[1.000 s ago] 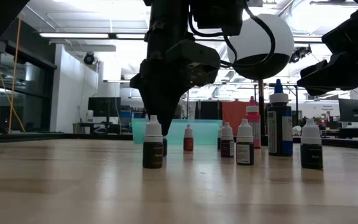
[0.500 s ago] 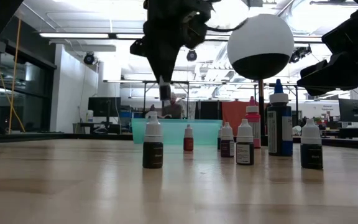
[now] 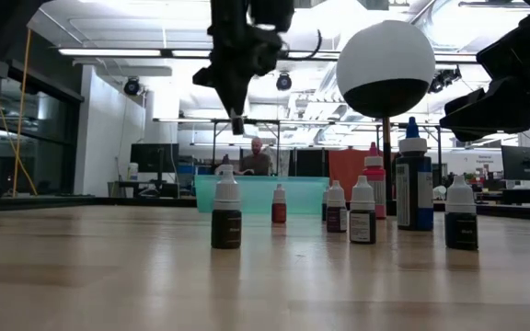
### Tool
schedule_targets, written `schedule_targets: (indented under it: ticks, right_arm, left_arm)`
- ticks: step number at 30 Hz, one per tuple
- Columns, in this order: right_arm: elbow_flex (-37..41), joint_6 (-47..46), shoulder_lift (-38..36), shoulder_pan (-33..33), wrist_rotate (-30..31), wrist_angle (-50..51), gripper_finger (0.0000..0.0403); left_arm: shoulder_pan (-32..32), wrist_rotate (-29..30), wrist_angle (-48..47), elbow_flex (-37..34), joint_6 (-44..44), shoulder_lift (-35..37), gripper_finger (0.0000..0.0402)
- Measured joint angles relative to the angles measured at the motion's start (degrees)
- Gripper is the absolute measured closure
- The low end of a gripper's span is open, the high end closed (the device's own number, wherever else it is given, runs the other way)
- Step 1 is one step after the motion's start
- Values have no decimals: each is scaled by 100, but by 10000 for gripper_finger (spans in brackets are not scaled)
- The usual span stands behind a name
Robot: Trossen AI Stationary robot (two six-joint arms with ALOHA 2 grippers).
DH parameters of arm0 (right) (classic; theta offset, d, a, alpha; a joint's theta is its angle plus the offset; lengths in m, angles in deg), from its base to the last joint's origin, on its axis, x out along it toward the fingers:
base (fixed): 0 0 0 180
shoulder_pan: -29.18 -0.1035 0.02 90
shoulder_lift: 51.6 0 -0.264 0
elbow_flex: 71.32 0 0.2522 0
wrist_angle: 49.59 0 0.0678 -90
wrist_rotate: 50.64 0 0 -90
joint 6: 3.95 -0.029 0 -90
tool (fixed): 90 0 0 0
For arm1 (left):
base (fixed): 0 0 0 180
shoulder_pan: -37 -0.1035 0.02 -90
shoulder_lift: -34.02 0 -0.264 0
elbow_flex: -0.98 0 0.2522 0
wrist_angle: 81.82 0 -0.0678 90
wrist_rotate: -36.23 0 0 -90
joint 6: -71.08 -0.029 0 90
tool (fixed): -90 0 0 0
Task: Pick & Place food coloring
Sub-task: Put the small green food coloring bottle into the bin
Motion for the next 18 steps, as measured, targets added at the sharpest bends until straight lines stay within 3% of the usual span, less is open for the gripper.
schedule_targets:
  ticks: [11, 18]
  right_arm:
    - [-2, 0, -1, 0, 0, 1, 402]
    - [-2, 1, 0, -1, 0, 0, 402]
  left_arm:
    - [-809, 230, 270, 0, -1114, -48, 366]
    - [-986, 329, 547, -2, -2196, -493, 366]
